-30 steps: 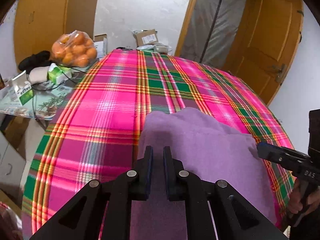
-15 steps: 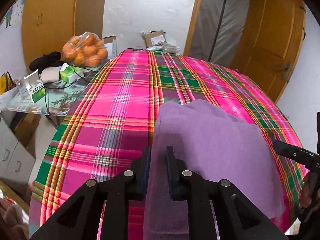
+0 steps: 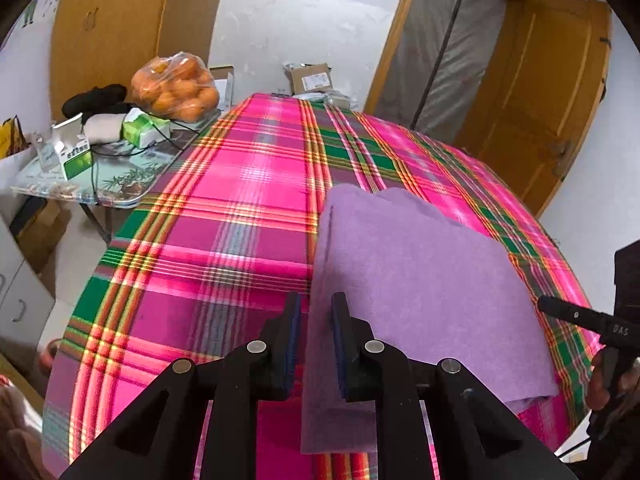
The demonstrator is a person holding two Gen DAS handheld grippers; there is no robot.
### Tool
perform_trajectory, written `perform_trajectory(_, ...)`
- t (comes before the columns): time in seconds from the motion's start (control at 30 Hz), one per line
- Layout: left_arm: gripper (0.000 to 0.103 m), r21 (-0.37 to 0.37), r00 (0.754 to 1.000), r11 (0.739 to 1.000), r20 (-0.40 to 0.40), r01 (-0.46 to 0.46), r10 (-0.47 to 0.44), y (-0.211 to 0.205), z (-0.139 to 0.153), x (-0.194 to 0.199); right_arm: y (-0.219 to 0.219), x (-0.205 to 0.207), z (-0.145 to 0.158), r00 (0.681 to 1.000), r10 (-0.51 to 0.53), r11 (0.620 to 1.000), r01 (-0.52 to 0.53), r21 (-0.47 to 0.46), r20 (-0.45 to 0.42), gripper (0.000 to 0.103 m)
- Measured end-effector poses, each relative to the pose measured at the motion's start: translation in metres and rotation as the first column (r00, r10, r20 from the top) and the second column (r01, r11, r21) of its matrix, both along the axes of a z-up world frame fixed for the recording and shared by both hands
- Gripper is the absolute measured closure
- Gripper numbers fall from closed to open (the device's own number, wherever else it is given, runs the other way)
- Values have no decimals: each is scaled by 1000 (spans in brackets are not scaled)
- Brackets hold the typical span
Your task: Fold clothes
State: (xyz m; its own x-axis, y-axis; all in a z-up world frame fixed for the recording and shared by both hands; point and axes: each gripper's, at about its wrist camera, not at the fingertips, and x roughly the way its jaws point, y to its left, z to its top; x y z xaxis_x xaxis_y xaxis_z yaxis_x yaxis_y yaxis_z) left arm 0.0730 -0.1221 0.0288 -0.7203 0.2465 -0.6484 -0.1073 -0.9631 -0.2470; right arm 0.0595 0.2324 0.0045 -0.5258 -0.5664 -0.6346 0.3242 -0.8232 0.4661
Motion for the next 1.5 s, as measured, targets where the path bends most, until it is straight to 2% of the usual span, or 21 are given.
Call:
perform_trajectory(0.17, 87, 34, 1000, 999, 7, -26, 26, -14, 0, 0, 4, 0, -3, 1000, -2, 1000, 2, -23, 17, 63)
perform_trajectory(0.33, 87, 95, 999, 995, 33, 12, -15, -16, -5, -2, 5, -1, -9, 999, 20, 998, -17, -59, 49, 59)
perform_trajectory(0.47, 73, 160, 997, 987, 71, 25, -37, -21, -10, -10, 3, -3, -14, 996, 39, 996, -32, -87, 75, 57)
perform_trajectory(0.63, 71, 217, 992, 975, 102, 48, -72, -23, -14, -18, -1, -6, -20, 992, 63, 991, -48, -127, 110, 55)
perform_trajectory(0.87, 55, 257, 977, 958, 132, 127, -165, -13, -23, -30, -4, -11, -21, 989, 71, 988, -52, -145, 127, 54)
perform_trajectory(0.97, 55, 247, 975, 957, 125, 149, -184, -7, -22, -35, -7, -15, -21, 987, 76, 986, -54, -155, 138, 54)
perform_trajectory(1.23, 55, 299, 970, 941, 132, 158, -204, -8, -24, -49, -18, -30, -21, 985, 73, 984, -46, -171, 155, 53)
perform_trajectory(1.5, 55, 329, 963, 929, 146, 171, -228, -8, -26, -28, -20, -24, -21, 978, 90, 983, -57, -177, 186, 50)
